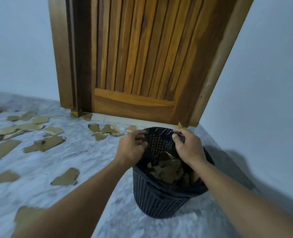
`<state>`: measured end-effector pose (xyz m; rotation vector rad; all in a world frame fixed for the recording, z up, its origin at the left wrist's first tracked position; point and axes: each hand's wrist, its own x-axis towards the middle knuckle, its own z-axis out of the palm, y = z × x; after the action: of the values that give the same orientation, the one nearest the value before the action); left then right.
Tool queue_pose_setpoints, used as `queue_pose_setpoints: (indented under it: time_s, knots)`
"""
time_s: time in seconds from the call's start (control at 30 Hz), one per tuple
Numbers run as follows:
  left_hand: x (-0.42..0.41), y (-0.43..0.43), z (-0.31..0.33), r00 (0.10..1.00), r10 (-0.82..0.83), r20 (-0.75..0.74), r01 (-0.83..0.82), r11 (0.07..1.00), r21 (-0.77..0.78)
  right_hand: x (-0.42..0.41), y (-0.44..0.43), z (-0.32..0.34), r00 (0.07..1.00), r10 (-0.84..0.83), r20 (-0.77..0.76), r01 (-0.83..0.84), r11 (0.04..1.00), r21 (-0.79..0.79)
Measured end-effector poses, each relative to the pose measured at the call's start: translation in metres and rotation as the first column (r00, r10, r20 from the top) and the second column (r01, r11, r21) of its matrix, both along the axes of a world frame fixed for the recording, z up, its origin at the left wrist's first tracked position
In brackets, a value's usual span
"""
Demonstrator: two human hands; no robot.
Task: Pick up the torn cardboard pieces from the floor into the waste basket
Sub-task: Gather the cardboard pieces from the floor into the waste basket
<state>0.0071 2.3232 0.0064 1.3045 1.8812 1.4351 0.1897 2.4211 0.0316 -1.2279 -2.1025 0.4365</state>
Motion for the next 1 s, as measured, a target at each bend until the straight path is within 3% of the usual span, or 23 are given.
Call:
queue_pose_setpoints:
  time_s: [0.07, 0.13, 0.27, 0.43, 0.53, 0.63, 0.73, 0.83, 1.0]
  knots:
    - [-0.014, -0.025, -0.006, 0.987, 0.158, -0.007, -0.155, 0.978, 0.141, -0.024, -0.012, 0.002, 0.996, 0.084, 0.032, -0.085, 0.996, 0.026]
    - [-0.031, -0.052, -0.017, 0.968, 0.252, 0.009, -0.25, 0.954, 0.165, -0.054, -0.031, 0.001, 0.978, 0.189, 0.084, -0.194, 0.98, 0.054]
    - [-0.076, -0.118, -0.063, 0.922, 0.388, -0.019, -0.386, 0.92, 0.063, -0.117, -0.079, -0.013, 0.912, 0.363, 0.192, -0.385, 0.918, 0.092]
    - [-0.115, -0.232, -0.143, 0.79, 0.565, -0.24, -0.604, 0.783, -0.148, -0.192, -0.14, -0.069, 0.812, 0.506, 0.292, -0.519, 0.854, -0.037]
    - [-0.122, -0.306, -0.192, 0.724, 0.534, -0.436, -0.68, 0.656, -0.326, -0.222, -0.175, -0.123, 0.706, 0.609, 0.362, -0.579, 0.79, -0.2]
    - [-0.114, -0.367, -0.23, 0.773, 0.334, -0.54, -0.616, 0.599, -0.511, -0.245, -0.205, -0.187, 0.597, 0.66, 0.457, -0.566, 0.75, -0.343]
    - [-0.105, -0.395, -0.259, 0.813, 0.221, -0.539, -0.565, 0.527, -0.635, -0.263, -0.226, -0.242, 0.608, 0.626, 0.489, -0.426, 0.776, -0.465]
    - [-0.117, -0.393, -0.267, 0.784, 0.208, -0.584, -0.598, 0.502, -0.625, -0.279, -0.216, -0.263, 0.674, 0.554, 0.489, -0.304, 0.811, -0.5]
    - [-0.176, -0.385, -0.272, 0.663, 0.284, -0.693, -0.728, 0.462, -0.507, -0.326, -0.177, -0.265, 0.587, 0.55, 0.594, -0.308, 0.83, -0.464]
